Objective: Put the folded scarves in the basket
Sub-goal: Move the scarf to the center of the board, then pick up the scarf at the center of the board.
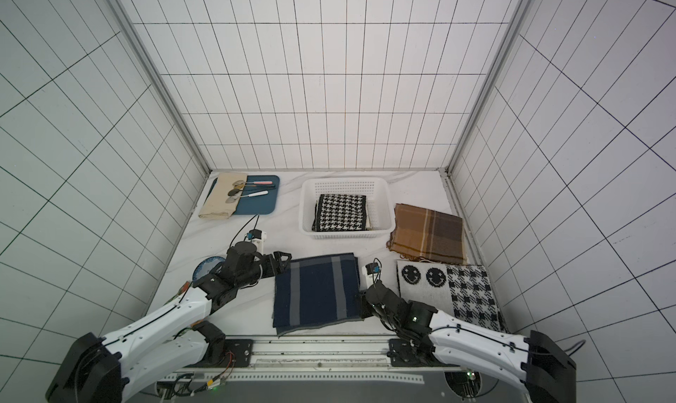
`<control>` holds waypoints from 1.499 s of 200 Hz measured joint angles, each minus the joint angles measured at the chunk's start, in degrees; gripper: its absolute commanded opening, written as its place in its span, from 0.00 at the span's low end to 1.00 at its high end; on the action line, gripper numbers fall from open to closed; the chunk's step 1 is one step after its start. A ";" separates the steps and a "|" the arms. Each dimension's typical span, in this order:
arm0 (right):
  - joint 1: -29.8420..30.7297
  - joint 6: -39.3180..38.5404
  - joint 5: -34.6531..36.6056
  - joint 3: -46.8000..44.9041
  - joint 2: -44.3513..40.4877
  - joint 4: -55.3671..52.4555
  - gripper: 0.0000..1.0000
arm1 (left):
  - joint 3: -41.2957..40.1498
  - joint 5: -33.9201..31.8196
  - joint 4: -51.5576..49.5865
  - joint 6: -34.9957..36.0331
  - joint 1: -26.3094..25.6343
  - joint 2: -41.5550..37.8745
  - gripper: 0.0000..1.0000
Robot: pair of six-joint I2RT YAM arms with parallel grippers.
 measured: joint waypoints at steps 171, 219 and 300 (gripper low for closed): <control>-18.97 -9.07 -14.51 9.57 13.49 -9.09 0.58 | -7.23 -0.04 6.88 -4.63 -5.88 6.34 0.79; -24.39 -10.97 -25.86 9.53 23.65 -1.68 0.58 | -7.54 1.16 10.47 -5.22 -5.88 8.48 0.74; -25.29 -11.87 -37.51 9.68 37.88 16.28 0.32 | -6.84 4.15 18.62 -5.20 -7.17 15.69 0.51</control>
